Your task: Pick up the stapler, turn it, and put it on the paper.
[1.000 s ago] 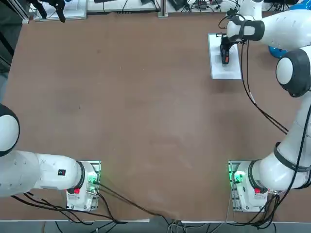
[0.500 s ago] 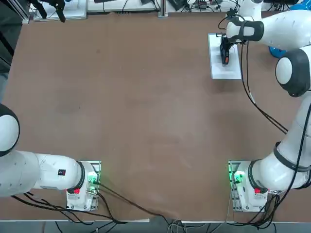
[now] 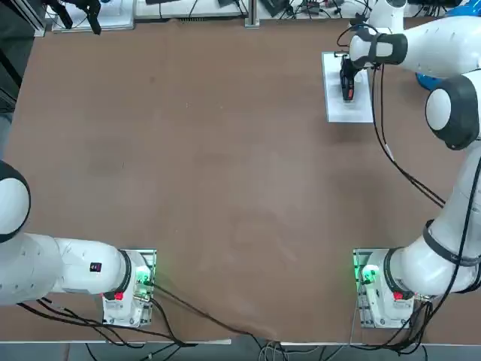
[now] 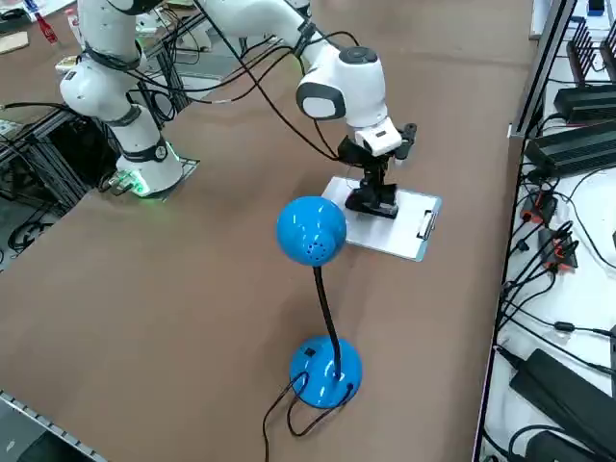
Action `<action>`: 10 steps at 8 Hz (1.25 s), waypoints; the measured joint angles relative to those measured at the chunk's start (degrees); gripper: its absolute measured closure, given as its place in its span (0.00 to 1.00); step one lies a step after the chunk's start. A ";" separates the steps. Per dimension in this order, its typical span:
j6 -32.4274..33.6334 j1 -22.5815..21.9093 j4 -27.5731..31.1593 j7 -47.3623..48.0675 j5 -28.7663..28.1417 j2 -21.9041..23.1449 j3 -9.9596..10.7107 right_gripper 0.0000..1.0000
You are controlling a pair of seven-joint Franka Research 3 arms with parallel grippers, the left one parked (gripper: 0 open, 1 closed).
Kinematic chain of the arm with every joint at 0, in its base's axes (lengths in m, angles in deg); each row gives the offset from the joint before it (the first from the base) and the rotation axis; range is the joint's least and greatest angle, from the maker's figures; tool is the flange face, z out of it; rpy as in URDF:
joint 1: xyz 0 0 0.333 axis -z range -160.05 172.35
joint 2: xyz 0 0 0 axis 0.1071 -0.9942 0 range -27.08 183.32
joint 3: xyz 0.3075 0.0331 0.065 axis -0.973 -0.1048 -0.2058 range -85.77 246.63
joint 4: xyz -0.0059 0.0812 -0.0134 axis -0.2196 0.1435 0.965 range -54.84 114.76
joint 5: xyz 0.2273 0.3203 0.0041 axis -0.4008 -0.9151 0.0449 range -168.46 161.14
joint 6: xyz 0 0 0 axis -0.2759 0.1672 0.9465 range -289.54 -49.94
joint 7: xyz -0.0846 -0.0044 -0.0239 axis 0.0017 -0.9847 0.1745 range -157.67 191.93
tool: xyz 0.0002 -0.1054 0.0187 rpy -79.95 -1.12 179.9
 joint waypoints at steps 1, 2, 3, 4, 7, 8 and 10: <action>-0.05 0.01 0.00 0.00 0.00 0.00 0.01 0.53; -0.11 -0.03 -0.01 0.01 0.00 0.02 0.00 0.48; -0.16 -0.05 -0.06 0.01 0.00 0.16 -0.02 0.33; 0.01 -0.05 -0.20 0.01 0.00 0.46 -0.01 0.16; 5.07 0.01 -1.27 0.01 0.00 4.40 0.02 0.00; 7.77 0.01 -1.72 0.01 0.00 6.86 0.03 0.00; 12.77 -0.05 -2.28 0.01 0.00 12.80 -0.01 0.00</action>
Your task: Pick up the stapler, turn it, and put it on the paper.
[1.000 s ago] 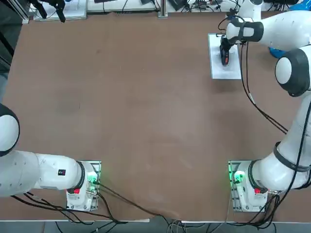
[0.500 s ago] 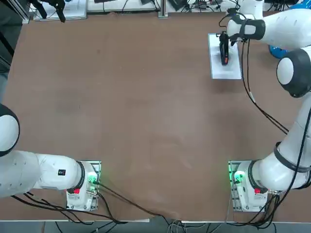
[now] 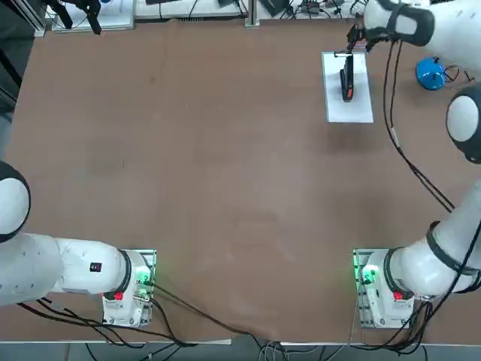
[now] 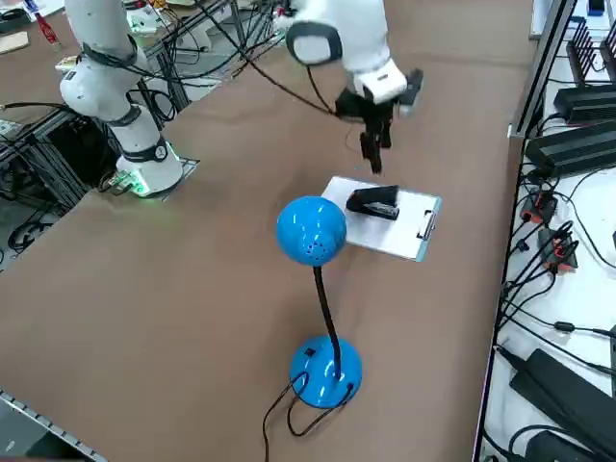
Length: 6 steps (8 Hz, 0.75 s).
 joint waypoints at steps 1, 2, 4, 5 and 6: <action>3.79 0.04 -0.73 0.00 0.00 2.93 0.02 0.00; 9.99 0.20 -2.60 0.00 0.00 5.54 0.14 0.00; 23.33 0.89 -7.79 -0.12 0.00 9.64 0.61 0.00; 27.34 1.09 -9.15 -0.21 0.01 11.64 0.89 0.00; 30.70 1.13 -9.64 -0.24 0.04 13.82 1.37 0.00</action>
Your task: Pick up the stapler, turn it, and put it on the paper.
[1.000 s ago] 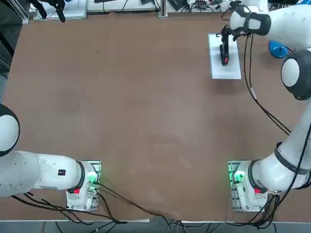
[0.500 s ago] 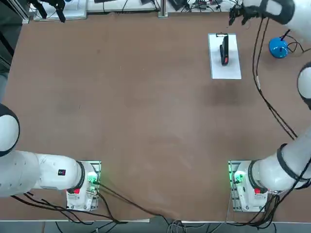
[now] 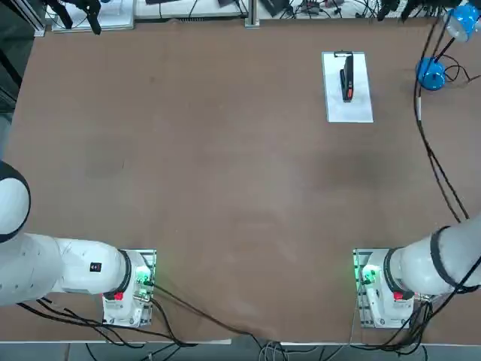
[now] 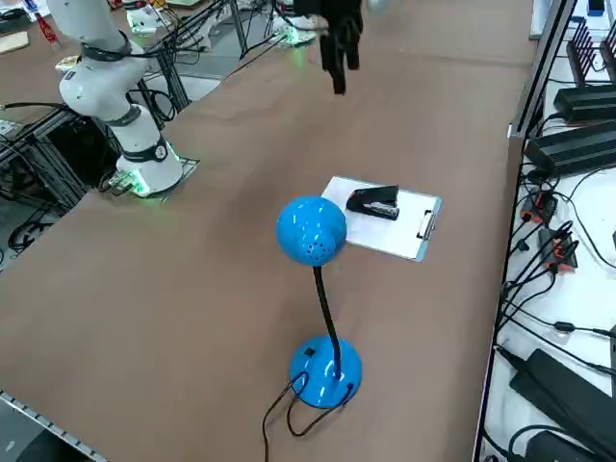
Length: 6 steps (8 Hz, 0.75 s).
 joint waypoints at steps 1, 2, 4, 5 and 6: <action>3.24 0.03 -0.09 -0.08 0.67 2.03 0.55 0.00; 5.85 0.12 -0.07 -0.09 1.79 3.75 0.80 0.00; 8.31 0.73 1.75 -0.10 2.78 7.09 0.79 0.00; 8.45 1.06 3.82 -0.15 2.88 8.96 0.78 0.00; 8.47 1.27 5.22 -0.34 2.91 10.26 0.78 0.00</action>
